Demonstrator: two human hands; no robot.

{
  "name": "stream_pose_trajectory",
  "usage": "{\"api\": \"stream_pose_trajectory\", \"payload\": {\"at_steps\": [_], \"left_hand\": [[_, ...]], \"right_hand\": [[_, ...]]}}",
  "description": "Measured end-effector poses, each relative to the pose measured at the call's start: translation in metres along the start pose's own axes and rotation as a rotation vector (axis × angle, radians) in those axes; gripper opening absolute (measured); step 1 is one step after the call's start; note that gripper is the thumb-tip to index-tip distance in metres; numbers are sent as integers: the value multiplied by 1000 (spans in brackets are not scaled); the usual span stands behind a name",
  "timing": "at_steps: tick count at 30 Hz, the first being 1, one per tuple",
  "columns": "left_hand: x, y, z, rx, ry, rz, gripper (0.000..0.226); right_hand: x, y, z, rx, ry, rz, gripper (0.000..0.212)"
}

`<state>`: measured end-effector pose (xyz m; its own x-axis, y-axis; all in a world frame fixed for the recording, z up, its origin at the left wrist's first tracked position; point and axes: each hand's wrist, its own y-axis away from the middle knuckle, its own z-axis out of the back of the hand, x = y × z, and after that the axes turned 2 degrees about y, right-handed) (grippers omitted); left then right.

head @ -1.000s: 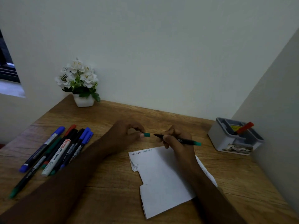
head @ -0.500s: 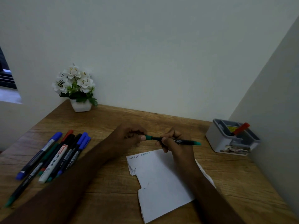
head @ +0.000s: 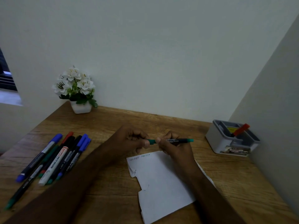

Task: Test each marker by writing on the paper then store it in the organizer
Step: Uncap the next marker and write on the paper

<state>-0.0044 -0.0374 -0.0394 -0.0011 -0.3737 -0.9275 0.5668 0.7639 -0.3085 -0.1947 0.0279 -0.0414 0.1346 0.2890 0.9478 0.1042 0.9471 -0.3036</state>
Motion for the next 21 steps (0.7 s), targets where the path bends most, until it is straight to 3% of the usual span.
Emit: {"api": "stream_pose_trajectory", "payload": {"at_steps": [8,11,14,21], "left_hand": [[0,-2,-5,-32,3,-15,8],[-1,-3,-7,-49,-3,-48,7],[-2,-5,-12,-119,22,-20,7],[-10,-9,-23,-194,-74,36,9]], "right_hand": [[-6,-4,2,75,-50,-26,26],[-8,-4,2,48,-83,-22,24],[-7,-3,-2,35,-119,20,7],[0,-5,8,-138,-24,41,18]]}}
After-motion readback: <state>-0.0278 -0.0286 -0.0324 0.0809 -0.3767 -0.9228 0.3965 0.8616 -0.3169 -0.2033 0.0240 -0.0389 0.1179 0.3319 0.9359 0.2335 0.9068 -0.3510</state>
